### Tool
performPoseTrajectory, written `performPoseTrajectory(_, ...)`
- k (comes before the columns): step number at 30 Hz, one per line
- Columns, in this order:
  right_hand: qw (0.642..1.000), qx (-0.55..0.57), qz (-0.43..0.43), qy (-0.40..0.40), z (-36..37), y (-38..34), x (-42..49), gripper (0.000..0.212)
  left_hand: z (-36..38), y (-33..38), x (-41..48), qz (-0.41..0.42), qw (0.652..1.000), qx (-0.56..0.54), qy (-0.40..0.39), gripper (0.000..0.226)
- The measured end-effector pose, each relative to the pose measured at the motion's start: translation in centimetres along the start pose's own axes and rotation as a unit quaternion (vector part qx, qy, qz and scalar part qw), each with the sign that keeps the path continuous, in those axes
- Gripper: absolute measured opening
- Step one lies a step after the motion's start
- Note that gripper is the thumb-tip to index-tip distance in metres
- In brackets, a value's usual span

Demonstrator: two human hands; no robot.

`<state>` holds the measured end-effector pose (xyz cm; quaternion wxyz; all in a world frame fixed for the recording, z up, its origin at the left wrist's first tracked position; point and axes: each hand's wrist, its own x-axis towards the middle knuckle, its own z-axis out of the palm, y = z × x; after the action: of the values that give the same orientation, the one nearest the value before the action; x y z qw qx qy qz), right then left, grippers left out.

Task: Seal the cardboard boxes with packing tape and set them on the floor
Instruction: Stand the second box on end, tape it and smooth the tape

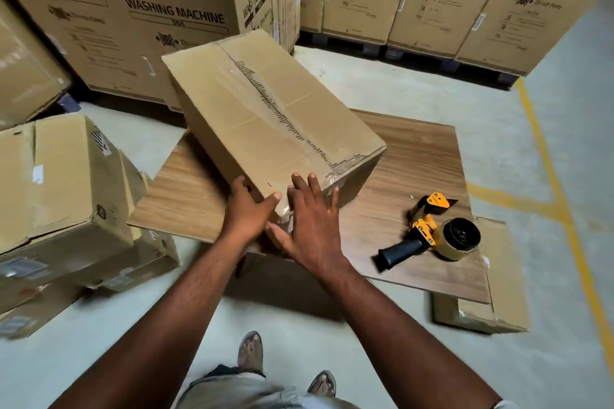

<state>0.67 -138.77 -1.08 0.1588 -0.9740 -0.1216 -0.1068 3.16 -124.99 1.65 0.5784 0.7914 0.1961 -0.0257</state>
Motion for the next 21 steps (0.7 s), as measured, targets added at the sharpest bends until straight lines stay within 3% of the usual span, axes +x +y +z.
performPoseTrajectory(3,1.0,0.014,0.0,0.0,-0.7,0.8,-0.2,0.06,0.4,-0.2,-1.1,-0.022,1.0,0.013,-0.005,0.089)
performPoseTrajectory(6,0.999,0.031,0.007,0.008,-1.4,2.4,-0.4,0.056,0.6,-0.3,-2.0,-0.03,0.998,0.045,-0.012,0.07)
performPoseTrajectory(9,0.995,0.095,-0.006,0.01,-2.3,5.6,-1.3,0.055,1.0,0.6,-2.5,0.053,0.994,0.088,0.039,0.044)
performPoseTrajectory(13,0.987,0.153,0.036,-0.02,-4.3,9.6,-1.5,0.072,0.9,1.8,-0.6,0.161,0.963,0.206,0.062,0.044)
performPoseTrajectory(17,0.985,0.097,0.144,-0.008,-5.8,11.5,-0.2,0.088,-0.8,2.0,3.9,0.148,0.919,0.365,0.015,0.055)
performPoseTrajectory(21,0.978,-0.028,0.204,-0.019,-5.8,9.9,1.7,0.079,-5.6,0.8,8.6,0.161,0.895,0.416,0.011,0.063)
